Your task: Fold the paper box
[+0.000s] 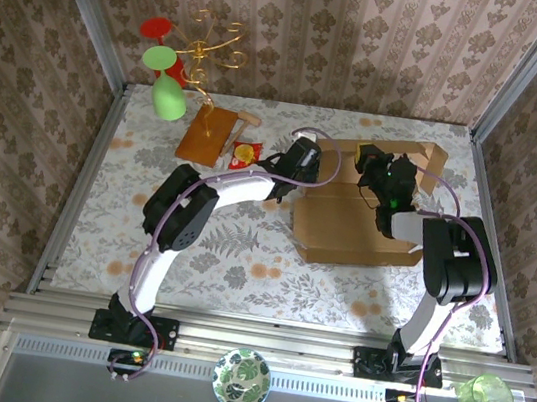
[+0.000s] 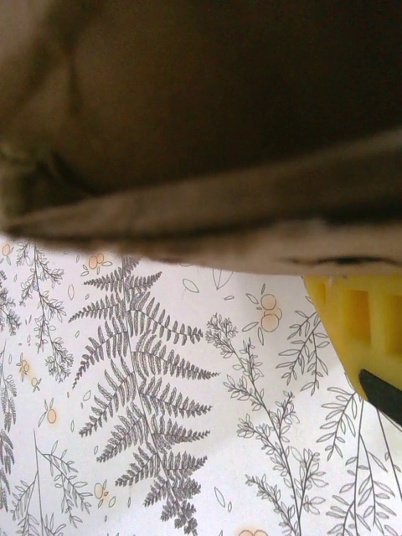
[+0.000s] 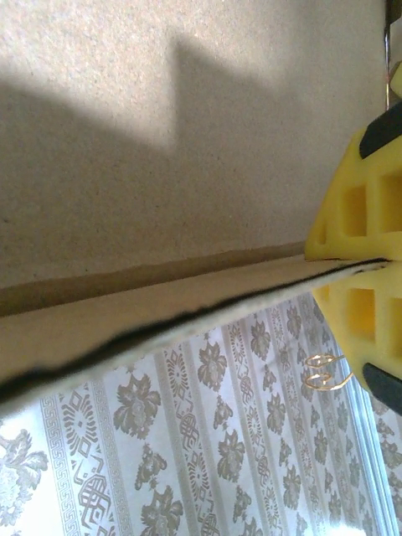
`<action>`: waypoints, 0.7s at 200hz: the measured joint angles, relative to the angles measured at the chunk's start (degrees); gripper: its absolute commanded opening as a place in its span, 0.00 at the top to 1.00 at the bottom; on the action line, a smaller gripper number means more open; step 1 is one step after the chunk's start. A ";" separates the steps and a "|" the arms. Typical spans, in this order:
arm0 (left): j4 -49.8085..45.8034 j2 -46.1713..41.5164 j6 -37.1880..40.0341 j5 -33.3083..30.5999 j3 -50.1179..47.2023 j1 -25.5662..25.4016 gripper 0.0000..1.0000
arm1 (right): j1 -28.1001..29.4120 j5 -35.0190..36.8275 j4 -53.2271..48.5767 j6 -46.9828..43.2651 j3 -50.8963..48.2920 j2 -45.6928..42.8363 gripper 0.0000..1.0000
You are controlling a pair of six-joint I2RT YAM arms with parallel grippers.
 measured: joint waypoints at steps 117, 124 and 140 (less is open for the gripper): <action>-1.64 -0.02 1.79 -2.10 0.37 1.68 1.00 | -1.97 -0.28 -13.07 -1.97 0.00 -8.02 0.39; -1.62 -0.50 2.27 -2.10 -0.26 2.01 1.00 | -2.86 -0.26 -14.91 -2.56 0.00 -10.19 0.39; -1.90 -2.27 3.67 -2.12 -2.47 3.04 1.00 | -5.25 -0.31 -18.47 -4.26 -0.07 -15.10 0.40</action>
